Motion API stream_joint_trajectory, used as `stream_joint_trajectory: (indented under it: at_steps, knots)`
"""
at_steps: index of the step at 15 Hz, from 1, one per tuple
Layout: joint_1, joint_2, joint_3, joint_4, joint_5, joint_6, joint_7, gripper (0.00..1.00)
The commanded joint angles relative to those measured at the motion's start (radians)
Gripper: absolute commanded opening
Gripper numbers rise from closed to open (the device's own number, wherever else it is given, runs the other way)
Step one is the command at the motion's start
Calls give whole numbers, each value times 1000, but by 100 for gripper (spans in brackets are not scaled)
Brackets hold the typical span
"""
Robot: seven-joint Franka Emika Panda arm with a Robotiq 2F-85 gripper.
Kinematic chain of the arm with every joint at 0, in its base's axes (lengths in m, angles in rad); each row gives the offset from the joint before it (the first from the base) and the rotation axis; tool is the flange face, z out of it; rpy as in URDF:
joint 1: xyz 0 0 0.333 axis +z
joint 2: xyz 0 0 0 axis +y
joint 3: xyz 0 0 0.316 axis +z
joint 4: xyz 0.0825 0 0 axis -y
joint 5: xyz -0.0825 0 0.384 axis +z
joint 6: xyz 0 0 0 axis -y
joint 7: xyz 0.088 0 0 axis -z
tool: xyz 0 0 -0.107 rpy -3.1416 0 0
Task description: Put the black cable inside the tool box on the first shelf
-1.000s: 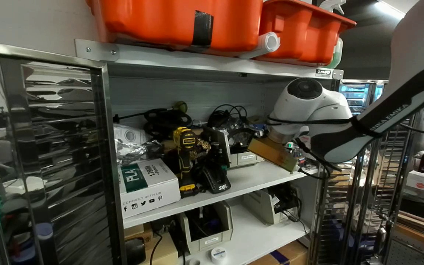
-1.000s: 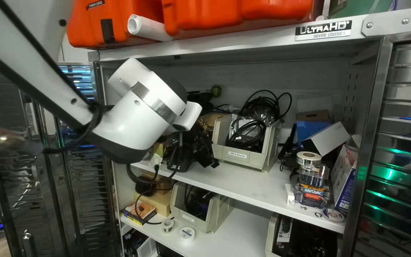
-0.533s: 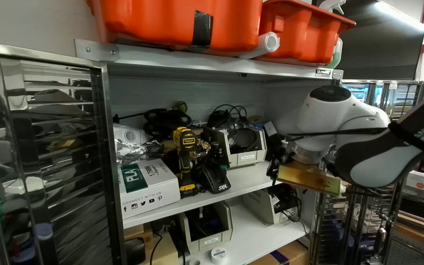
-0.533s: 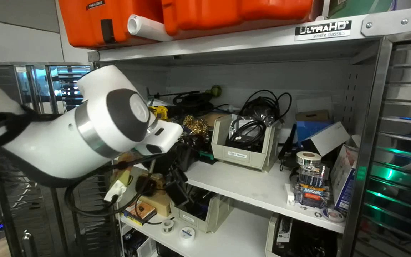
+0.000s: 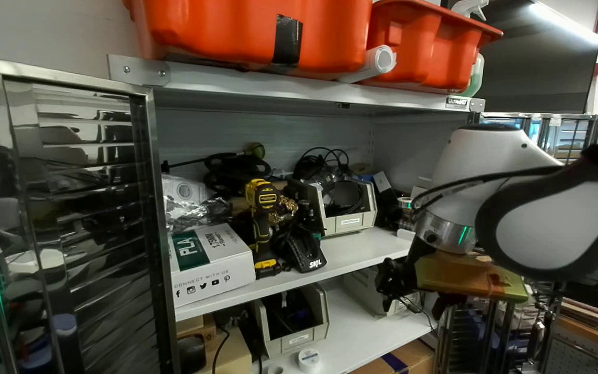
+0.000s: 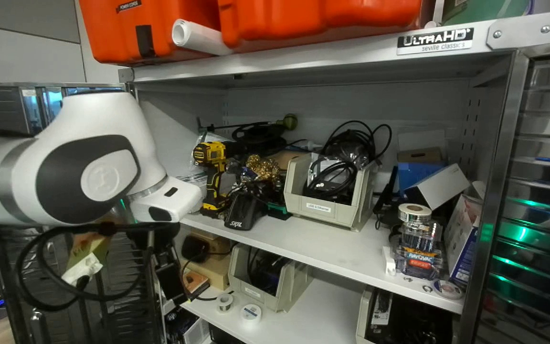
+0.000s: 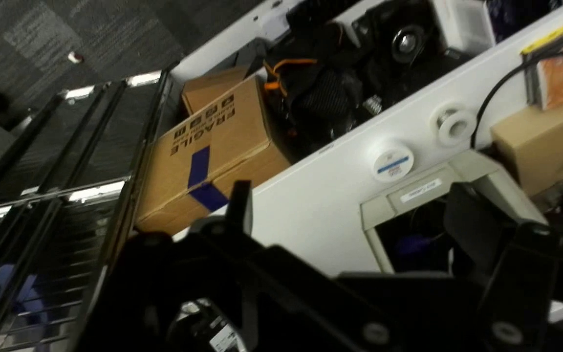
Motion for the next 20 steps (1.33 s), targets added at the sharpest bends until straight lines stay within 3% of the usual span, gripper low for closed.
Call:
stream_joint_trajectory:
  at_steps: [1, 4, 8, 9, 10, 11, 13, 15, 20]
  knots:
    - [232, -202, -250, 36, 117, -269, -266, 100]
    - [271, -244, -359, 148, 180, -511, -477, 100]
    - [265, -204, -424, 332, 249, -842, -688, 100]
    - [73, -134, -254, 380, 347, -919, -784, 100]
    - [35, -141, -218, 419, 357, -1000, -794, 100]
    - [-50, -148, -171, 318, 381, -878, -806, 100]
    - [-164, -142, -70, 334, 415, -908, -832, 100]
    - [-195, -129, -41, 318, 414, -901, -838, 100]
    - [-197, -110, -36, 316, 412, -894, -838, 100]
